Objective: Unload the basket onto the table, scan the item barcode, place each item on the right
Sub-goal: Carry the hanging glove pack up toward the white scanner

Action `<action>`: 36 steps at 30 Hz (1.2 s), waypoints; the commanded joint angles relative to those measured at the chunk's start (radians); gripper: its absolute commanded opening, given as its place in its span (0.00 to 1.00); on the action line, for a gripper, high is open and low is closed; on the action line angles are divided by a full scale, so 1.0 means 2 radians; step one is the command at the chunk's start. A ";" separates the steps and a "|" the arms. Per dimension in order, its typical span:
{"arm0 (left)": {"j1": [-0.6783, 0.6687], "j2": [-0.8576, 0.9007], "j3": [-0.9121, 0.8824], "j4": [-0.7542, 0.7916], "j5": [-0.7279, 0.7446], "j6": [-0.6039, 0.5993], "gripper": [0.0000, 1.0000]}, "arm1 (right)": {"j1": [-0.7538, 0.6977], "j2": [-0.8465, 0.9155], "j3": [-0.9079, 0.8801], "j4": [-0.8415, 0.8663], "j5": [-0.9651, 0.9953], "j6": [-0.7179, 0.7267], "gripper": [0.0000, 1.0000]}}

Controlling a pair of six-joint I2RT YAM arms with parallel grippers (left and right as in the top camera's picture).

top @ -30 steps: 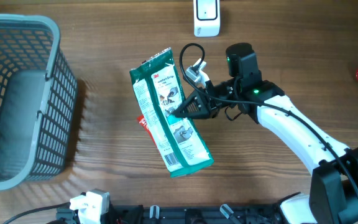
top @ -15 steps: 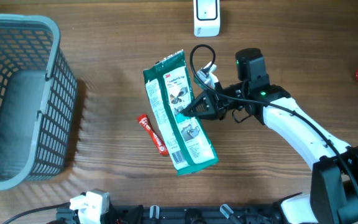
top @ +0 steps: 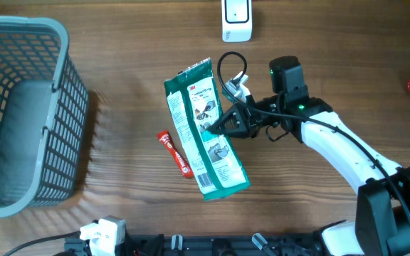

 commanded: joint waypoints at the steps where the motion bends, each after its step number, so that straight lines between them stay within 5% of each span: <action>1: 0.000 -0.002 0.000 0.001 0.001 -0.001 1.00 | -0.012 0.004 -0.004 -0.001 -0.032 -0.011 0.04; 6: 0.000 -0.002 0.000 0.001 0.001 -0.001 1.00 | -0.026 0.004 -0.004 0.053 -0.025 -0.133 0.04; 8: 0.000 -0.002 0.000 0.001 0.001 -0.001 1.00 | -0.027 0.004 -0.004 0.121 -0.010 -0.124 0.05; 12: 0.000 -0.002 0.000 0.001 0.001 -0.001 1.00 | -0.027 0.004 -0.004 0.468 -0.032 0.047 0.05; 15: 0.000 -0.002 0.000 0.001 0.001 -0.001 1.00 | -0.027 0.004 -0.002 0.655 -0.022 0.065 0.05; 17: 0.000 -0.002 0.000 0.001 0.001 -0.001 1.00 | -0.027 0.006 -0.003 0.617 0.003 0.018 0.05; 22: 0.000 -0.002 0.000 0.001 0.001 -0.001 1.00 | -0.027 0.017 -0.002 0.340 0.140 -0.153 0.05; 27: 0.000 -0.002 0.000 0.001 0.001 -0.001 1.00 | -0.023 0.017 0.017 0.190 0.273 -0.277 0.05; 36: 0.000 -0.002 0.000 0.001 0.001 -0.001 1.00 | 0.039 0.017 0.174 -0.129 0.516 -0.506 0.05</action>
